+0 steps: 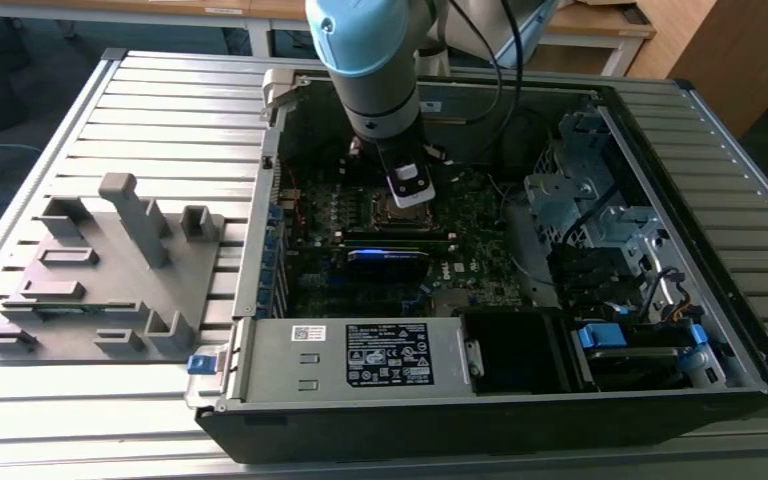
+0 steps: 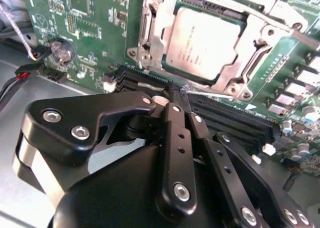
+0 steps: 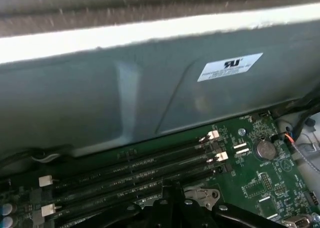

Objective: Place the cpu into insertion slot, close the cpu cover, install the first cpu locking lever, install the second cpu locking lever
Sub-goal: 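Install the first cpu locking lever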

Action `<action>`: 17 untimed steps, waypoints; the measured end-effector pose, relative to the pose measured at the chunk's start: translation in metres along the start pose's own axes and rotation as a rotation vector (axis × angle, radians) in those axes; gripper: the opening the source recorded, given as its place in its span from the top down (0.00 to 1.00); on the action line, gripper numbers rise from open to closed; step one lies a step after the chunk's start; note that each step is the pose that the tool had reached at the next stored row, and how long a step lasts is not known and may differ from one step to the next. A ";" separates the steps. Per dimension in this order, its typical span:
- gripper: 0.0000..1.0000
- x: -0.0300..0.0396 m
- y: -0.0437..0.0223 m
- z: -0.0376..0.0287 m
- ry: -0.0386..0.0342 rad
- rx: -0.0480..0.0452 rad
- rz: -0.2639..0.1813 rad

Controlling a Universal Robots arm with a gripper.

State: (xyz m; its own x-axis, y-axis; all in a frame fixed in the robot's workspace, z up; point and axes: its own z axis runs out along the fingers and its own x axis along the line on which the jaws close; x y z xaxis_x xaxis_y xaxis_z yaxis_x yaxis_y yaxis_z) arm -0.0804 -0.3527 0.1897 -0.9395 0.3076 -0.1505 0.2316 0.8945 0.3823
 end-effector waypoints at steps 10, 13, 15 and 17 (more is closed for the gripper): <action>0.90 0.0003 0.0003 0.0011 -0.0012 0.0046 -0.001; 0.90 0.0000 0.0010 -0.0007 -0.0013 0.0045 -0.001; 0.90 0.0001 0.0013 -0.0008 -0.0014 0.0043 -0.001; 0.90 0.0006 0.0025 -0.0006 -0.0013 0.0048 -0.001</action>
State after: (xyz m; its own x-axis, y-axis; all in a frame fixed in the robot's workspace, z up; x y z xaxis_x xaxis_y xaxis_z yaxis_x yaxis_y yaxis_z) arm -0.0805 -0.3505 0.1911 -0.9395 0.3069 -0.1522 0.2317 0.8965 0.3777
